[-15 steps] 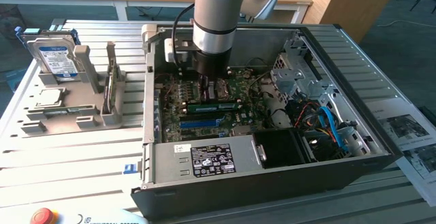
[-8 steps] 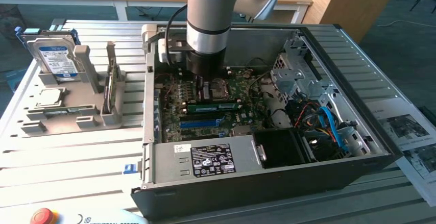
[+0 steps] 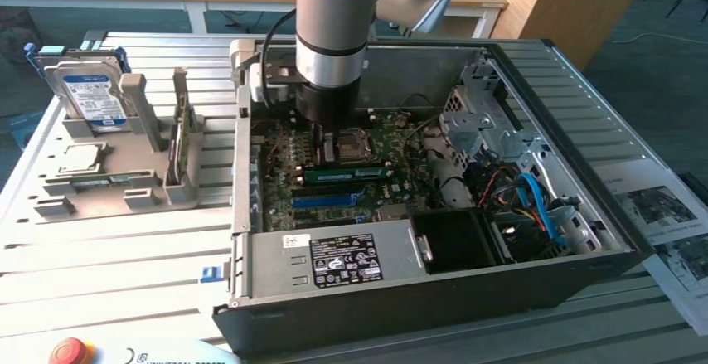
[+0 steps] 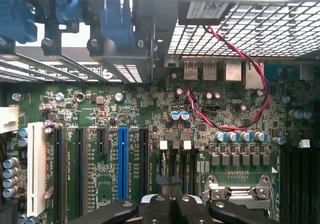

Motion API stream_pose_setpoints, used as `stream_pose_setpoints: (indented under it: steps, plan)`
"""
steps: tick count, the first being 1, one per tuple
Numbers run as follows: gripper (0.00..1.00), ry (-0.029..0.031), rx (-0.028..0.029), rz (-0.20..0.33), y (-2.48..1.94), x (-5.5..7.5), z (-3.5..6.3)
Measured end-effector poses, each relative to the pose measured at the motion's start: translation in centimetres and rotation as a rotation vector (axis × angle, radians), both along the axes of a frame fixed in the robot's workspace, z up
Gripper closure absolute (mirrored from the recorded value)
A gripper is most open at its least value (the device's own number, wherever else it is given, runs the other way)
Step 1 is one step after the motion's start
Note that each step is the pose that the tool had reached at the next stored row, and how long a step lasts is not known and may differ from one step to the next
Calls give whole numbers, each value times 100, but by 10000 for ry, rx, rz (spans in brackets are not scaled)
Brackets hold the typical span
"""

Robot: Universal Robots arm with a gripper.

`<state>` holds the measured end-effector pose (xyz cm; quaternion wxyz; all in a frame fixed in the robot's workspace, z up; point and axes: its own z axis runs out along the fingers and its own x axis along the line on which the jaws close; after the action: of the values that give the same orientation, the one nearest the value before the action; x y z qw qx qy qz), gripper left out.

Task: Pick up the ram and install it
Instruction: 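Press down the ram until it locks into place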

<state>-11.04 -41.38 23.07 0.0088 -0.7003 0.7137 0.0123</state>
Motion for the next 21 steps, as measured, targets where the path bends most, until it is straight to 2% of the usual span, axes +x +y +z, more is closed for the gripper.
stream_pose_setpoints:
  steps: [10, 18, 21]
  plan:
    - [89, -93, 1, 0, 0, -58, 0]
    - [89, -311, 1, 0, 0, -175, 0]
    - [89, -318, 1, 1, 0, -177, 0]
